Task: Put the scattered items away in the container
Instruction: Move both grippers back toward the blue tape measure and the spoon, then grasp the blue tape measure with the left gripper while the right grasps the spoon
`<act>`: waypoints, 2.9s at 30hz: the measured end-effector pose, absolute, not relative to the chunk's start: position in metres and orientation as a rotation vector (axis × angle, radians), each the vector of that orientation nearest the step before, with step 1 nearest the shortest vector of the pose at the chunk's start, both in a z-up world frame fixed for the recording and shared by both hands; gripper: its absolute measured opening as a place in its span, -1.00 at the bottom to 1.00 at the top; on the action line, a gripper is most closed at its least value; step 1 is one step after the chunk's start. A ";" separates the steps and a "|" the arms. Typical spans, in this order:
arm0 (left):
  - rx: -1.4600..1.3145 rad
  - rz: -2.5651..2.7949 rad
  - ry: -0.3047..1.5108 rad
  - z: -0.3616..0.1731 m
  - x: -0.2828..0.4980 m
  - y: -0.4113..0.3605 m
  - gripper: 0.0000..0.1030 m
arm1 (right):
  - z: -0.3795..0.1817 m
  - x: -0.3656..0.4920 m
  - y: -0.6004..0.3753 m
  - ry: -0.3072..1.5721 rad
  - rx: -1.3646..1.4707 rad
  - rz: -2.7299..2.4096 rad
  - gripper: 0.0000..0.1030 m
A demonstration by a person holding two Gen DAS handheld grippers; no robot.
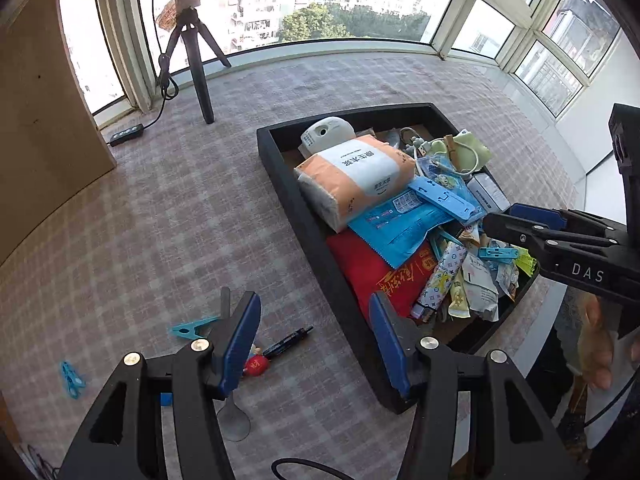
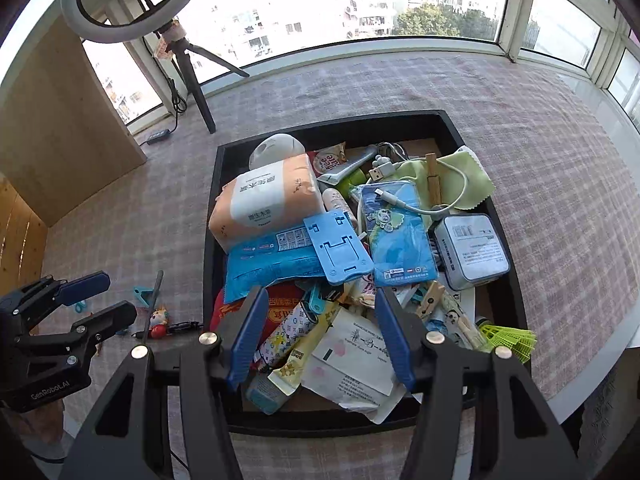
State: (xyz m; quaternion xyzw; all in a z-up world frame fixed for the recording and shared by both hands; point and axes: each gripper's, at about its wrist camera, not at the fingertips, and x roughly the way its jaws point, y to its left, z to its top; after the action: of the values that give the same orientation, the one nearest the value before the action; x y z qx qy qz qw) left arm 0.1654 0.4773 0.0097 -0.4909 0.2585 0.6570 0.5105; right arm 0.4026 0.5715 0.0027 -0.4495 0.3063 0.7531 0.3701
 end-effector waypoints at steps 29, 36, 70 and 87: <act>-1.419 1.694 0.727 -0.113 0.066 0.377 0.07 | -0.117 0.196 0.516 0.975 -1.580 1.945 -0.24; -1.353 1.680 0.797 -0.117 0.077 0.387 0.07 | -0.117 0.198 0.511 1.025 -1.582 1.939 -0.32; -1.374 1.551 0.814 -0.143 0.079 0.400 -0.03 | -0.130 0.177 0.350 0.766 -1.714 1.960 -0.56; -1.333 1.582 0.813 -0.140 0.077 0.385 -0.07 | -0.145 0.209 0.432 0.903 -1.698 1.967 -0.91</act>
State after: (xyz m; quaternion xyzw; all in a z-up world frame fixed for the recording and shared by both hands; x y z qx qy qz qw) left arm 0.0765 0.3855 -0.1400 -0.5375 0.3279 0.6378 0.4435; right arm 0.2092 0.4317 -0.1447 -0.6055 0.3220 0.7015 0.1939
